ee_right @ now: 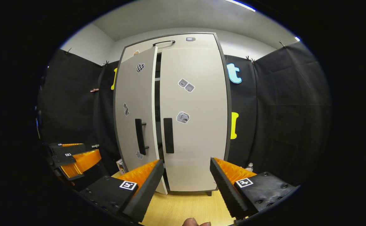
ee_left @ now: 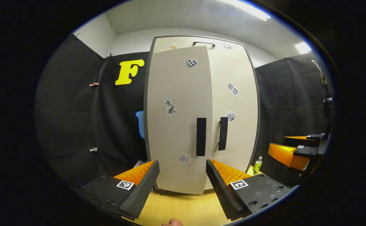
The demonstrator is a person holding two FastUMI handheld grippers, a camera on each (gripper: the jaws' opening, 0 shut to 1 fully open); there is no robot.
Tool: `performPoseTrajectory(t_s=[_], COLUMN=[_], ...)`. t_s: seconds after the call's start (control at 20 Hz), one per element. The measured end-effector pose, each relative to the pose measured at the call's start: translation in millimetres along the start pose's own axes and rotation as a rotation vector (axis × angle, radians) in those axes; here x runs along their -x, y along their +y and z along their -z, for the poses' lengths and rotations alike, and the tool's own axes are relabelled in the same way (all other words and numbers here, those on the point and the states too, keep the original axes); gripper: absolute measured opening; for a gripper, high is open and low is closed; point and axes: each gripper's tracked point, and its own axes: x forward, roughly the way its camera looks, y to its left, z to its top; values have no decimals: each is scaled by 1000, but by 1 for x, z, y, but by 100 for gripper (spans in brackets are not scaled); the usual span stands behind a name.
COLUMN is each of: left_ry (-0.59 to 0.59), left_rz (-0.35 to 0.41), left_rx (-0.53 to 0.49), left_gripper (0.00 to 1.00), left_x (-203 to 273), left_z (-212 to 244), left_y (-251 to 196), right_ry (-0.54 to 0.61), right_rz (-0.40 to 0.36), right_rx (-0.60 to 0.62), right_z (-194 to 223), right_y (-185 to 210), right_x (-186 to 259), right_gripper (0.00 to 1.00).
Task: Grab one shoe with the right hand and put it into the shoe cabinet, grab the other shoe with the left hand and put it into the shoe cabinet; then close the right door with the right hand and the left door with the left hand.
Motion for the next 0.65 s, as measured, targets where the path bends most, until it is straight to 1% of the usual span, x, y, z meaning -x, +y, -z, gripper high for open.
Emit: performPoseTrajectory(t_s=[0.65], left_ry=[6], left_rz=[5], left_rx=[-11], left_gripper=[95], left_x=[0], left_z=[3], left_y=[-5], right_ry=[0], right_rz=[0], right_rx=[3], right_z=[2], right_y=[-2], right_x=[3], right_gripper=[98])
